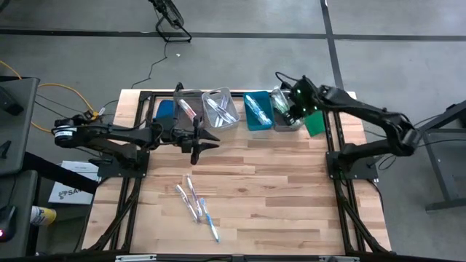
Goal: Pick & Place Toothbrushes
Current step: Put the green toothbrush into the right black bin
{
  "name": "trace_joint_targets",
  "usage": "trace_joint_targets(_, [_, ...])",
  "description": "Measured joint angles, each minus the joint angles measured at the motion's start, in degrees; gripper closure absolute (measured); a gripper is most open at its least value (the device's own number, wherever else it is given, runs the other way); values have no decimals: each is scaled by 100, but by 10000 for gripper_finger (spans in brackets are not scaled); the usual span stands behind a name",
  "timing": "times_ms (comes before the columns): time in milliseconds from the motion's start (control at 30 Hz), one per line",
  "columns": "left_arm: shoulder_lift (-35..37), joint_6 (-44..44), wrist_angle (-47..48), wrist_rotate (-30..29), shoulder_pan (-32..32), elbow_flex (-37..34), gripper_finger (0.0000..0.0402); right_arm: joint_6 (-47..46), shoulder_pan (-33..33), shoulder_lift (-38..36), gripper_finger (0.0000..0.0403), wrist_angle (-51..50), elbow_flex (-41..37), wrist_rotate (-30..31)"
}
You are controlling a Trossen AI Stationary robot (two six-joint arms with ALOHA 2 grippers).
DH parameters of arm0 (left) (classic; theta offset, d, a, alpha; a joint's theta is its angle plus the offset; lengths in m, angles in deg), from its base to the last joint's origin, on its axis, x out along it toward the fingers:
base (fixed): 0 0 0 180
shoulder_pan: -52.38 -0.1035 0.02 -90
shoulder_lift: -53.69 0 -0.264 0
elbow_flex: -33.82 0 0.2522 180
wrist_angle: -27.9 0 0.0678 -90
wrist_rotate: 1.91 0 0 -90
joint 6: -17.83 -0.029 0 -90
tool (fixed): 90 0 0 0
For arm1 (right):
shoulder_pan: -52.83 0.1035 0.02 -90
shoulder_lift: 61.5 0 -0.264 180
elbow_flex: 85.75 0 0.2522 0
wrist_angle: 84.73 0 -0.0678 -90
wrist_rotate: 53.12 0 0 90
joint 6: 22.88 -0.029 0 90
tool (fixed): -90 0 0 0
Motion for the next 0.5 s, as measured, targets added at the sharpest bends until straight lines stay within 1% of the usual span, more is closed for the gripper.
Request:
trace_joint_targets(67, [84,1,2,-2,-1,-113,304,169,-258,323,390,-301,247,-133])
trace_joint_targets(167, [173,-1,-18,-3,-1,-187,304,380,-469,853,391,-741,797,-116])
trace_joint_targets(333, [210,-8,-20,2,-2,-200,304,501,-565,1685,392,-1462,1618,-115])
trace_joint_targets(433, [210,-45,-25,2,-2,-200,304,502,-565,2093,391,-1946,1926,-71])
trace_joint_targets(500, [208,-85,-25,4,-2,-200,304,503,-564,2318,391,-2091,2063,-70])
